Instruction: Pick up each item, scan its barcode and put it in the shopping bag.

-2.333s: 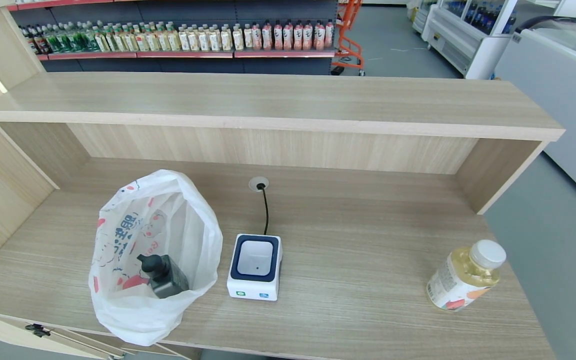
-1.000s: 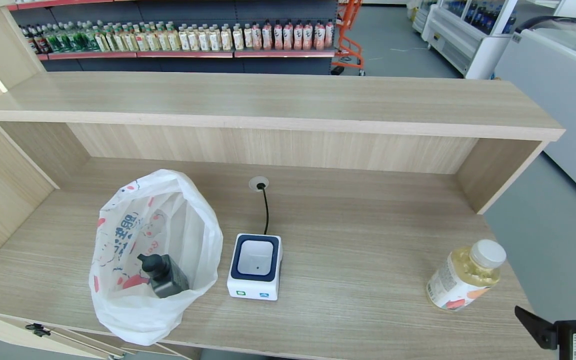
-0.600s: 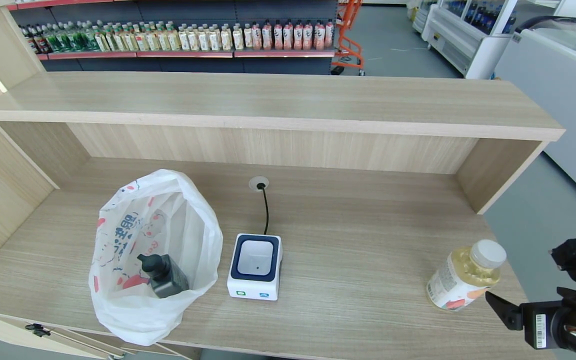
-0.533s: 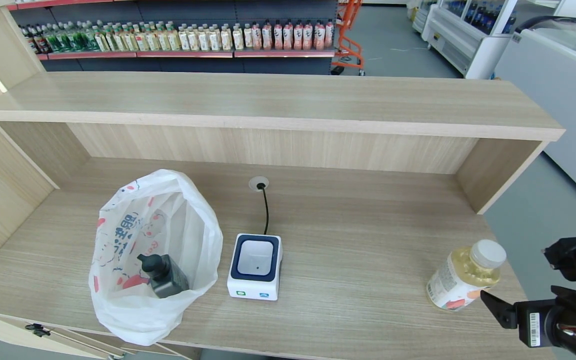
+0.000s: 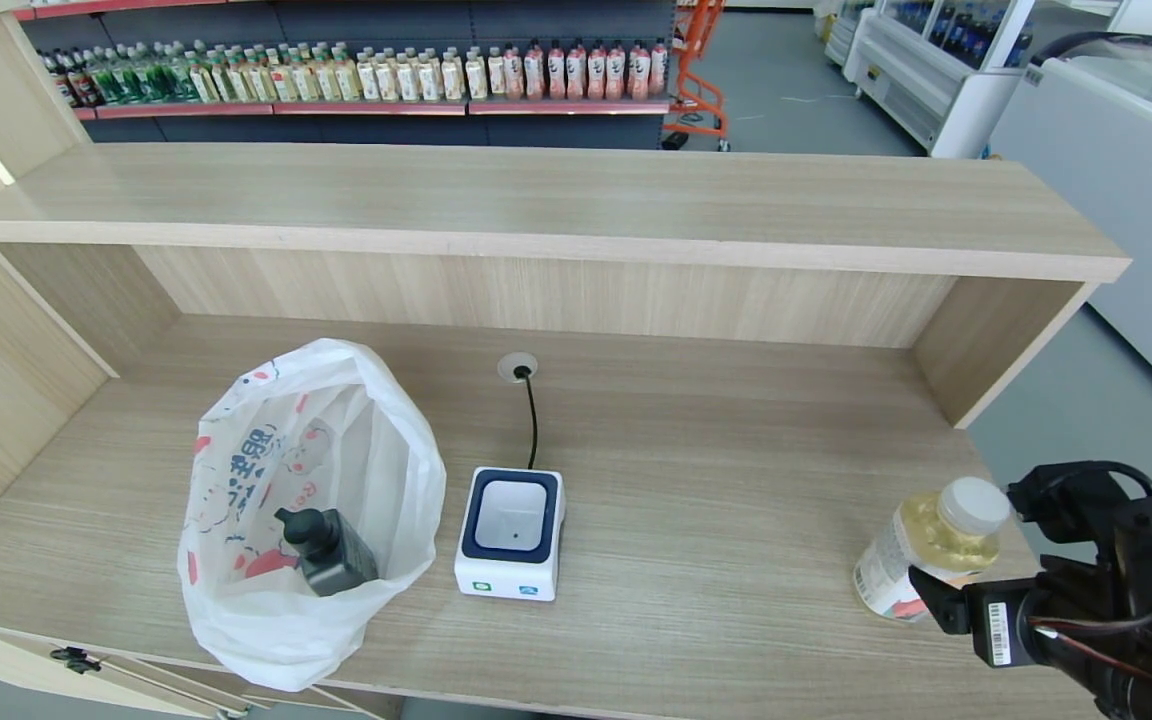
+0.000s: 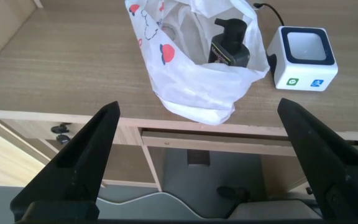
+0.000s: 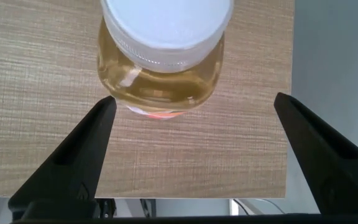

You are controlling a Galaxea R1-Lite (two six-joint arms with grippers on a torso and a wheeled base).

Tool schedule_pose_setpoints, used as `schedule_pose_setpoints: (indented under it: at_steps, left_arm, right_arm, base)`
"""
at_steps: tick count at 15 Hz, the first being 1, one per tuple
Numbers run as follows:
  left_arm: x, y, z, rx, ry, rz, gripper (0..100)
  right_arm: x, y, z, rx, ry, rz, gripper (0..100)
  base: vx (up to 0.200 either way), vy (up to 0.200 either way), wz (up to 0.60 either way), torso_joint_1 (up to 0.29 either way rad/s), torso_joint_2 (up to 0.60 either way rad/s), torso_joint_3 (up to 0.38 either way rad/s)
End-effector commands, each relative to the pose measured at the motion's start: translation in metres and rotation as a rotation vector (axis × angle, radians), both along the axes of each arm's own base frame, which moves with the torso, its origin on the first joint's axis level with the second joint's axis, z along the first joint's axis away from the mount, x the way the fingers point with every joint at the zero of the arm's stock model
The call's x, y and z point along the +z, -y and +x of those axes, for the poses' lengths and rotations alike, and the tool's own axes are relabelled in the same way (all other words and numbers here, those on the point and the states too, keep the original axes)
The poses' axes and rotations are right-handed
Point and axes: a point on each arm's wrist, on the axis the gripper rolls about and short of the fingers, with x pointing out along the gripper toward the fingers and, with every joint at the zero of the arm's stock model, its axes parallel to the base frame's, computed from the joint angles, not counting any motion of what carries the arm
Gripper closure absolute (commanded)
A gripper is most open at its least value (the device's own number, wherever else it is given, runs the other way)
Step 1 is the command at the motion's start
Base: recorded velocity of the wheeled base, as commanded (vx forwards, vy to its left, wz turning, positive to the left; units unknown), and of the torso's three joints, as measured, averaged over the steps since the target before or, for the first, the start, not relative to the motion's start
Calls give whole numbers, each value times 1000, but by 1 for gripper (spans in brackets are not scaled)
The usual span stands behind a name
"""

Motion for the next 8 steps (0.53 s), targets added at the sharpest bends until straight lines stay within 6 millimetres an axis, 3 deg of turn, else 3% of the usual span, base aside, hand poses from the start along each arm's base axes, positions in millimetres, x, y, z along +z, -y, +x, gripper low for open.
schedule_pose_setpoints:
  at_steps: [1,7,8]
  left_arm:
    - [0,0,0,0,1,0,0]
    - [0,0,0,0,1,0,0]
    - [0,0,0,0,1,0,0]
  right_arm:
    - [-9,-5,10,9,-23,-17,0]
    - [-16,-13,26,57,5,1,0]
    - [-17,-14,28,59,3,2,100]
  base:
    - [0,0,0,0,0,0]
    - [0,0,0,0,0,0]
    - [0,0,0,0,0,0]
